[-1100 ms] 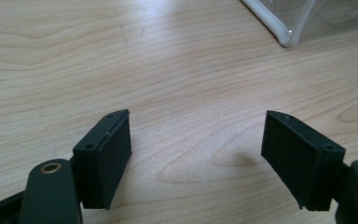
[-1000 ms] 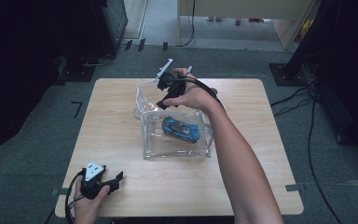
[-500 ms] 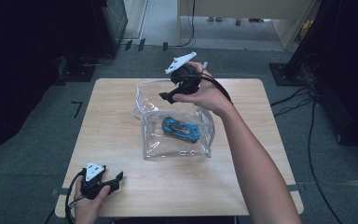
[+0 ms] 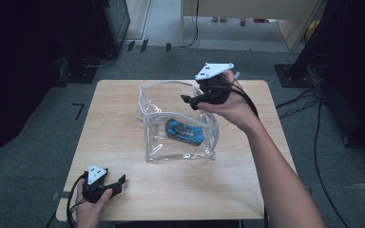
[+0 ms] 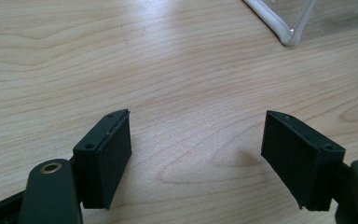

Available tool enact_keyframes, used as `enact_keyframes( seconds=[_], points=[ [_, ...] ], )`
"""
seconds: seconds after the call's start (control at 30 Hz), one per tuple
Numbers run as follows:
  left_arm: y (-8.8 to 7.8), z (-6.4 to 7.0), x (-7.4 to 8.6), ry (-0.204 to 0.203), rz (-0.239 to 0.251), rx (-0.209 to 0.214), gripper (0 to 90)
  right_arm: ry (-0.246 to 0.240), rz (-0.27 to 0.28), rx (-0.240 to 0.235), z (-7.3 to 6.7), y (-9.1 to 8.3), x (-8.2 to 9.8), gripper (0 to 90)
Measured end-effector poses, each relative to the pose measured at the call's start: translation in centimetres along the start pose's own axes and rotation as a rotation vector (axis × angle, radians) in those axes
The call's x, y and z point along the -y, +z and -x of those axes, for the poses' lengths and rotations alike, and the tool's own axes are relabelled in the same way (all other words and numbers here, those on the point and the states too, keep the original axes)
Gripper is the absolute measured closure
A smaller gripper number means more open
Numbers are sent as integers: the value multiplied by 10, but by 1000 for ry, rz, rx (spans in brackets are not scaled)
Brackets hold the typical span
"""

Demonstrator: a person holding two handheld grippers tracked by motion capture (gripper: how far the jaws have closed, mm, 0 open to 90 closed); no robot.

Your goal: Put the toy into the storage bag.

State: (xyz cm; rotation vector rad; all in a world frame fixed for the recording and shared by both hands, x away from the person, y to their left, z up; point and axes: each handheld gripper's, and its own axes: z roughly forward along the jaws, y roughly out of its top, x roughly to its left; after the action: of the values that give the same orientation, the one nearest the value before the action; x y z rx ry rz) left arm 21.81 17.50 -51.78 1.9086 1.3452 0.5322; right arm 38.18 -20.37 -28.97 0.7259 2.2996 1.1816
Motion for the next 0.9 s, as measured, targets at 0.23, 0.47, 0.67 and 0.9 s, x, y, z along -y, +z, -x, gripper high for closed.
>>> enact_keyframes(
  seconds=[0.23,0.47,0.67,0.9],
  points=[
    [0,0,0,-1,-1,0,245,50,-4,33,5,-19,23,202],
    [0,0,0,-3,1,-2,245,78,5,72,8,-39,48,163],
    [0,0,0,-2,1,-2,245,117,46,87,10,-60,71,158],
    [1,1,0,1,0,-6,245,139,60,119,12,-80,99,141]
  ],
)
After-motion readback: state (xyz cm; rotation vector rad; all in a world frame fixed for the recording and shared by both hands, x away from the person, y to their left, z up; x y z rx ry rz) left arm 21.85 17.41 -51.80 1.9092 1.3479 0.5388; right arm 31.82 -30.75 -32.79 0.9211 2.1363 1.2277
